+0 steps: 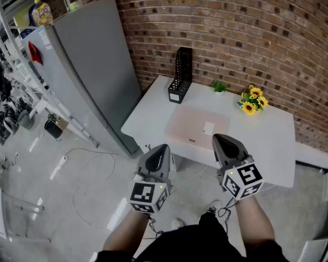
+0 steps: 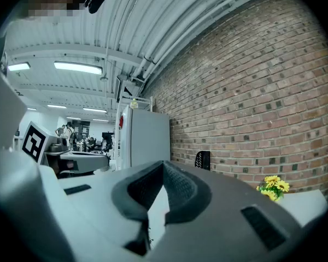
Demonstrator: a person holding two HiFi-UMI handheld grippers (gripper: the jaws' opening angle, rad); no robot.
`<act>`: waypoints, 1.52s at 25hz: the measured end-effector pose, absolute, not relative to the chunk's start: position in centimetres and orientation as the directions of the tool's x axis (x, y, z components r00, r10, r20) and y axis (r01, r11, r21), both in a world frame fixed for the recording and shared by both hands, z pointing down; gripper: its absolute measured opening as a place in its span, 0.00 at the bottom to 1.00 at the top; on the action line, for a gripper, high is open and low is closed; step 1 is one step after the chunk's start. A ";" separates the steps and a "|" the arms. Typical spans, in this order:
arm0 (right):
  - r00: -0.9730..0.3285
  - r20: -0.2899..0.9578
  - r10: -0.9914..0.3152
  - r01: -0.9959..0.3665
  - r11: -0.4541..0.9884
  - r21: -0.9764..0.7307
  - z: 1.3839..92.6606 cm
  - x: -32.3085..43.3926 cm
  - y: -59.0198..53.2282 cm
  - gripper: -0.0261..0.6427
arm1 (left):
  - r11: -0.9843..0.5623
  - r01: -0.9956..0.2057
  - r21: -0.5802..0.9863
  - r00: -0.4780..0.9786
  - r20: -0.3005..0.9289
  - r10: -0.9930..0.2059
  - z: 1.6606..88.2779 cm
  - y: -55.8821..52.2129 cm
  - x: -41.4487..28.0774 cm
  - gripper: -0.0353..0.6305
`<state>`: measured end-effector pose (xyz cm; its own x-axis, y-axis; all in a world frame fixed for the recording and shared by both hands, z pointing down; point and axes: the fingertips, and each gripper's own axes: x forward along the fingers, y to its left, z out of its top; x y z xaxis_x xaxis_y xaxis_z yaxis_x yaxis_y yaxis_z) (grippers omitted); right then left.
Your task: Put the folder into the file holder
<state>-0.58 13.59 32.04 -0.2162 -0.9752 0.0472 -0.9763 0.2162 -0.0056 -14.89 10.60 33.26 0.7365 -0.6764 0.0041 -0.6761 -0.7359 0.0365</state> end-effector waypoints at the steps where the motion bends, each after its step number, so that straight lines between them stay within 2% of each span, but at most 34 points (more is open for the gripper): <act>1: -0.215 0.048 -0.975 -0.977 0.215 -0.006 32.0 -0.6 13.6 0.04 | -0.736 -0.676 0.037 0.737 0.004 -0.676 33.3 10.6 -14.9 0.06; 14: -0.207 0.028 -0.978 -0.976 0.205 -0.070 32.5 -0.8 13.8 0.04 | -0.727 -0.686 0.035 0.728 0.018 -0.686 34.2 10.5 -15.9 0.06; 22: -0.254 0.042 -0.966 -0.964 0.249 -0.091 33.6 0.1 11.6 0.05 | -0.699 -0.712 0.057 0.702 0.046 -0.711 35.5 8.8 -15.1 0.06; 25: -0.283 0.049 -0.958 -0.956 0.278 -0.095 34.0 0.7 10.1 0.13 | -0.685 -0.726 0.059 0.688 0.053 -0.724 35.8 7.7 -14.5 0.06; 38: -0.409 0.071 -0.910 -0.911 0.402 -0.095 34.8 3.8 1.1 0.31 | -0.614 -0.788 0.042 0.616 0.068 -0.785 36.2 0.7 -11.1 0.07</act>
